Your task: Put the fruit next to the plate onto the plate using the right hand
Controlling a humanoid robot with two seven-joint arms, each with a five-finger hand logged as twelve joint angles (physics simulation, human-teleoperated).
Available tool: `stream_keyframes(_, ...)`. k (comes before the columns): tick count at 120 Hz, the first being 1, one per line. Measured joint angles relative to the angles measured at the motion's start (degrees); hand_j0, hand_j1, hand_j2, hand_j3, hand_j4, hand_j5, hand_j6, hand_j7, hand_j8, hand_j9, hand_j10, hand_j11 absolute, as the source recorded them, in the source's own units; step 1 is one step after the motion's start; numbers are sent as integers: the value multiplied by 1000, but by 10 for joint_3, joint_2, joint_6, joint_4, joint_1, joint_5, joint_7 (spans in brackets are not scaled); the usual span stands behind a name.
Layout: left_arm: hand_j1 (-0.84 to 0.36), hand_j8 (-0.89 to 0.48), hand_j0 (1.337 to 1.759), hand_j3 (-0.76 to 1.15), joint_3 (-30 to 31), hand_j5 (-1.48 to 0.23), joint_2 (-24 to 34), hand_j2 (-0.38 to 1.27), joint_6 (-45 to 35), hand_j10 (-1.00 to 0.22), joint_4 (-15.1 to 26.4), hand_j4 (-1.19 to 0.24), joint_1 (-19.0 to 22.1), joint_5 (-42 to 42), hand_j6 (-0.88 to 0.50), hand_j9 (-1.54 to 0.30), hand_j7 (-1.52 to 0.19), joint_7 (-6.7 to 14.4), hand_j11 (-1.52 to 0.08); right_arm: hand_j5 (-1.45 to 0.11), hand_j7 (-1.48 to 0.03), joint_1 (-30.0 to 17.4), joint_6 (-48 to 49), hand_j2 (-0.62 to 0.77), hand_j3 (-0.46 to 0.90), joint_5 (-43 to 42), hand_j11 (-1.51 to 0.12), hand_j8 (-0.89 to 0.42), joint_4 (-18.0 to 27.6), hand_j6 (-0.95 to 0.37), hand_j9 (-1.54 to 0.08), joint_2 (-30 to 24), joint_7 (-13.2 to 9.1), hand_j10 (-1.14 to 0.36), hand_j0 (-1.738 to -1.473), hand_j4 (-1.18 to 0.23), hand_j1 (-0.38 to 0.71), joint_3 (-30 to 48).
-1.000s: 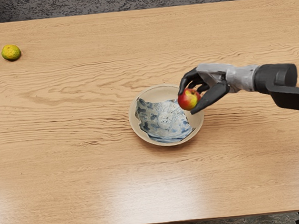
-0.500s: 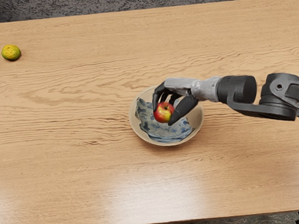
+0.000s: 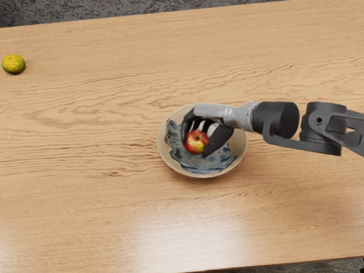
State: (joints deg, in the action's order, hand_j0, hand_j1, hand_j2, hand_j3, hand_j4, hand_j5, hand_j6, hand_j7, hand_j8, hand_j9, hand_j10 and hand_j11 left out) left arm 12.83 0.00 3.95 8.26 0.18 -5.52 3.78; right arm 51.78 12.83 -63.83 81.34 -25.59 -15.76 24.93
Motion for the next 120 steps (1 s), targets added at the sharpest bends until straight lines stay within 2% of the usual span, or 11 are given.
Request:
stream_keyframes(15,55,-245,1658,0,0,-318,0,49,0,-245,0,-245,0,0,-245,-318,-318,0,-318,-701,-689,0,-9,3,0,1,-702,-409,0,-411,-701,0,-10,-521,-1656,-535,190,0)
stream_keyframes(40,55,-245,1658,0,0,-318,0,49,0,-245,0,-245,0,0,-245,-318,-318,0,-318,-503,-498,1,-14,-36,0,10,-503,-340,1,-341,-503,-4,-14,-380,-1657,-386,75,3)
stream_keyframes(63,55,-245,1658,0,0,-318,0,49,0,-245,0,-245,0,0,-245,-318,-318,0,-318,-263,-262,12,-5,-23,0,83,-263,-185,17,-186,-263,-48,-6,-201,-1658,-203,-122,14)
stream_keyframes(71,55,-245,1658,0,0,-318,0,49,0,-245,0,-245,0,0,-245,-318,-318,0,-318,-207,-206,14,16,-19,0,123,-207,-148,24,-148,-207,-73,10,-158,-1658,-160,-170,24)
stream_keyframes(92,55,-245,1658,0,0,-318,0,49,0,-245,0,-245,0,0,-245,-318,-318,0,-318,-122,-121,15,143,-13,0,273,-122,-89,24,-90,-122,-158,96,-94,-1658,-95,-242,54)
stream_keyframes(104,55,-245,1658,0,0,-318,0,49,0,-245,0,-245,0,0,-245,-318,-318,0,-318,-96,-95,12,191,-10,0,362,-96,-72,7,-72,-96,-207,131,-74,-1658,-75,-265,59)
stream_keyframes(120,55,-245,1658,0,0,-318,0,49,0,-245,0,-245,0,0,-245,-318,-318,0,-318,-75,-75,-1,213,-8,0,457,-75,-57,-26,-57,-75,-257,155,-58,-1658,-59,-283,61)
